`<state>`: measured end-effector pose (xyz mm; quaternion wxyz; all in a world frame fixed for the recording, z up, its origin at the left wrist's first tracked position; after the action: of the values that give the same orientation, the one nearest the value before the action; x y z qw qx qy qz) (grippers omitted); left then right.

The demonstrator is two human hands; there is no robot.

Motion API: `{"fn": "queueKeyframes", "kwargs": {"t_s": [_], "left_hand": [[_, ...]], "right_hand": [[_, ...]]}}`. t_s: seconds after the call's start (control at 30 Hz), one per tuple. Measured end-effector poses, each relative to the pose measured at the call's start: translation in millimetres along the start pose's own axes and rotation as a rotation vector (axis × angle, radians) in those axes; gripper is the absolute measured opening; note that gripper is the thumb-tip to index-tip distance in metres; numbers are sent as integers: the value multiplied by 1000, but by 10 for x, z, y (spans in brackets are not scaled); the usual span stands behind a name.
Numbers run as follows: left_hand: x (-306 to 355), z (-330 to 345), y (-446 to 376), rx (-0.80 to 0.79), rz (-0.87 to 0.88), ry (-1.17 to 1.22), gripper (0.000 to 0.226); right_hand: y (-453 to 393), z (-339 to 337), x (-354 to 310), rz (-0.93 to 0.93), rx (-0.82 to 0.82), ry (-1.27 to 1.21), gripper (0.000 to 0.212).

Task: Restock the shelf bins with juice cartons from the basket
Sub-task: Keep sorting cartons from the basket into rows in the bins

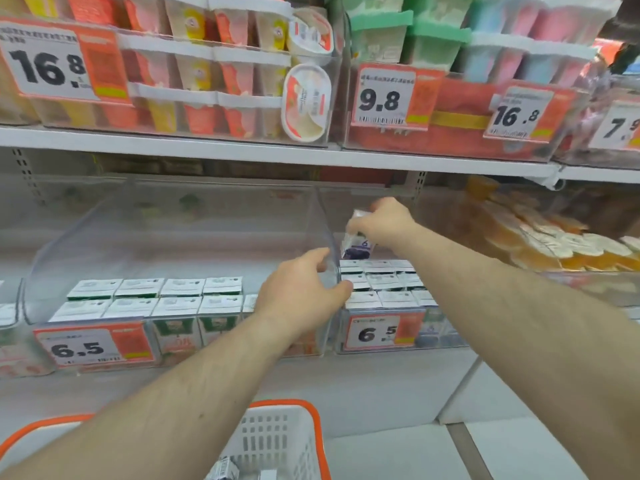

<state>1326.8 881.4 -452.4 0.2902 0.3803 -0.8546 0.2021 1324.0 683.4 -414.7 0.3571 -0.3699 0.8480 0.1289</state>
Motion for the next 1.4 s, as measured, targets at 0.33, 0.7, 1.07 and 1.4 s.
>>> {"fn": "queueKeyframes", "kwargs": {"t_s": [0.33,0.7,1.07,1.4], "left_hand": [[-96,56,-19,-5,-58,177,68],[-83,37,-2,6,-56,187,67],[-190,-364,595,285,379,121,35],[-1835,139,1572,-144,-105,-42,18]], "right_hand": [[-222,349,118,265,-628,-189,51],[-70,273,19,251,-551,39,16],[813,100,-121,-403,372,182,19],[2416,1845,106,-727,-294,141,21]]}}
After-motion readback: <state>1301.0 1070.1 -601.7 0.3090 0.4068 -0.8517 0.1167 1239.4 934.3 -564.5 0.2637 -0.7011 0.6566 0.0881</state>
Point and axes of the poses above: each hand's wrist, its own y-axis away from the middle knuckle, its own z-axis out of the palm, x = y × z, the point moved 3 cm from there along -y, towards the middle knuckle, and after that the axes turned 3 degrees about -y, right-handed, at the moved point
